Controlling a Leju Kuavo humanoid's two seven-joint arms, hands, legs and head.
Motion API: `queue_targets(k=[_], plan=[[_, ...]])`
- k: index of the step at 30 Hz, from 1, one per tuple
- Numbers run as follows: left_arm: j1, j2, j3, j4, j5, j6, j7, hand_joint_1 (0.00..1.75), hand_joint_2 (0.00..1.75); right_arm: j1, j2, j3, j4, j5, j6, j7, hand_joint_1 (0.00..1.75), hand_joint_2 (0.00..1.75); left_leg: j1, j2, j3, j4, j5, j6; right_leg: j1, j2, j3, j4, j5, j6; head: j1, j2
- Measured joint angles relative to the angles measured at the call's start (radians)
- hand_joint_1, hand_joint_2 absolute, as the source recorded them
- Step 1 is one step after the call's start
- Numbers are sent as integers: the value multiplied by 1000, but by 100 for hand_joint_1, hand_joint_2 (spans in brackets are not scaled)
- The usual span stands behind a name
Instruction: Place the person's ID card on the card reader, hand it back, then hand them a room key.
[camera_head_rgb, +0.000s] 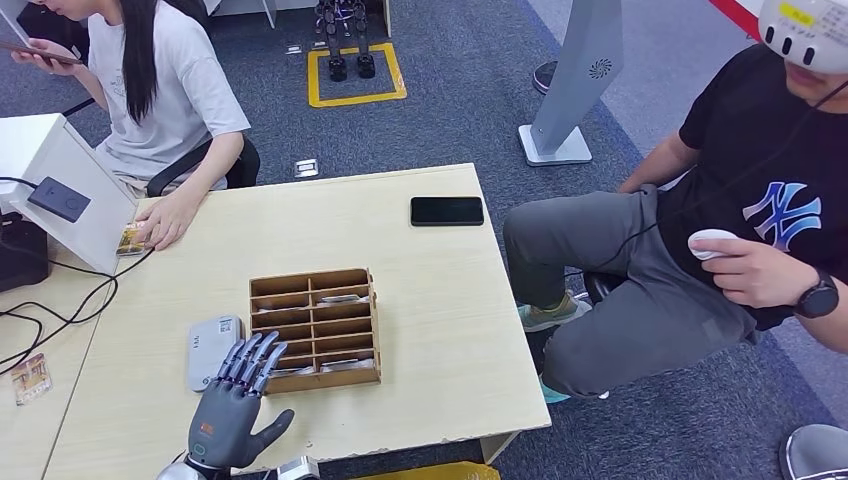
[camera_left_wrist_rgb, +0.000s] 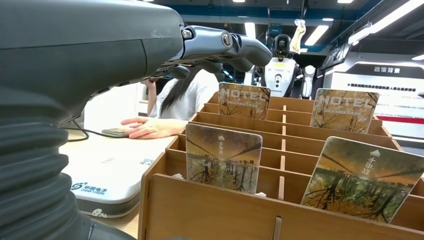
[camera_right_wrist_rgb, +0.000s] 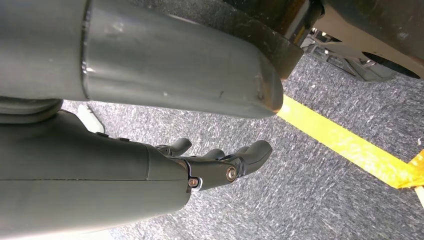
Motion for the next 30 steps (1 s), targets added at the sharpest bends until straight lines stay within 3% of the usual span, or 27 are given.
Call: queue_targets(k=[30], plan=[[-12, -10, 0, 31, -4, -3, -2, 0, 175, 0, 0, 0, 0, 0, 2, -1, 0, 0, 0, 0, 0, 0, 0, 0, 0, 0, 0, 0, 0, 0, 0, 0]])
